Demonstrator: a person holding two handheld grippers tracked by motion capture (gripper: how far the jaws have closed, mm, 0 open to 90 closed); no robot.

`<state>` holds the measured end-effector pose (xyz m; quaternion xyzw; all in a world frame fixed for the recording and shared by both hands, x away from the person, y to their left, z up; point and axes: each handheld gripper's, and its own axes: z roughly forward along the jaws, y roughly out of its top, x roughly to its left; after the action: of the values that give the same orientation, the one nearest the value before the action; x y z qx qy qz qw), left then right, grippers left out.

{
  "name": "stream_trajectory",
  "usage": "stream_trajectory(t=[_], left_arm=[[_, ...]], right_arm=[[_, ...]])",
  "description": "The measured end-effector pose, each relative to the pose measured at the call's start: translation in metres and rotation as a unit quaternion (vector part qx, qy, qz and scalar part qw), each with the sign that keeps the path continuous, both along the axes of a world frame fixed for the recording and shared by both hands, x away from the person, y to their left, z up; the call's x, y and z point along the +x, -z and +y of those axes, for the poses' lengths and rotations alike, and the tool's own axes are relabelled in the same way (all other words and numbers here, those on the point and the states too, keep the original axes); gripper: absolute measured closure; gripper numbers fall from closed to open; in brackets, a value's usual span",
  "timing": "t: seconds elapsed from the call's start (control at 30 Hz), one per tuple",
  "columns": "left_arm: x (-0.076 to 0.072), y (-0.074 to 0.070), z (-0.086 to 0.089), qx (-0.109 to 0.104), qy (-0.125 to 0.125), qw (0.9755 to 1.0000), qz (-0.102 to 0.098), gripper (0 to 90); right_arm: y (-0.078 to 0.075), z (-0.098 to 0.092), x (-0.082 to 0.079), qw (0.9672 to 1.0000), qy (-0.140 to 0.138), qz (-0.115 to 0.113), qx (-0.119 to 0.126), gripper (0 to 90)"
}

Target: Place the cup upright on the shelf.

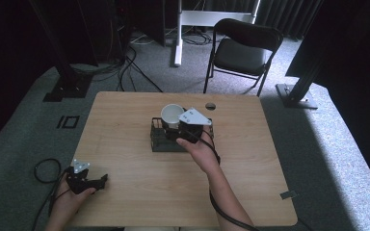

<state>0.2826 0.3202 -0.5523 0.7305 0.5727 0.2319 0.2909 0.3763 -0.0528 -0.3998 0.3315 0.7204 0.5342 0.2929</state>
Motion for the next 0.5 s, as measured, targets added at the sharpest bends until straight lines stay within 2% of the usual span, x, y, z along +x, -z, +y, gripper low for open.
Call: stream_trajectory(t=[0.03,0.07,0.1,0.17,0.37,0.4,0.5], left_arm=[[0.0,0.0,0.0,0.0,0.0,1.0,0.0,2.6],[0.0,0.0,0.0,0.0,0.0,1.0,0.0,2.6],[0.0,0.0,0.0,0.0,0.0,1.0,0.0,2.6],[0.0,0.0,0.0,0.0,0.0,1.0,-0.001,2.6],[0.0,0.0,0.0,-0.001,-0.001,1.0,-0.001,2.6],[0.0,0.0,0.0,0.0,0.0,1.0,0.0,2.6],[0.0,0.0,0.0,0.0,0.0,1.0,0.0,2.6]], right_arm=[[0.0,0.0,0.0,1.0,0.0,0.0,0.0,19.7],[0.001,-0.003,0.005,0.9997,0.025,0.0,0.006,19.7],[0.001,-0.003,0.005,0.9997,0.025,0.0,0.006,19.7],[0.005,-0.007,0.011,0.9985,0.055,0.006,0.007,19.7],[0.016,-0.008,0.017,0.9963,0.084,0.018,0.0,19.7],[0.023,-0.008,0.02,0.995,0.096,0.028,0.006,19.7],[0.03,-0.009,0.023,0.9944,0.1,0.031,0.004,19.7]])
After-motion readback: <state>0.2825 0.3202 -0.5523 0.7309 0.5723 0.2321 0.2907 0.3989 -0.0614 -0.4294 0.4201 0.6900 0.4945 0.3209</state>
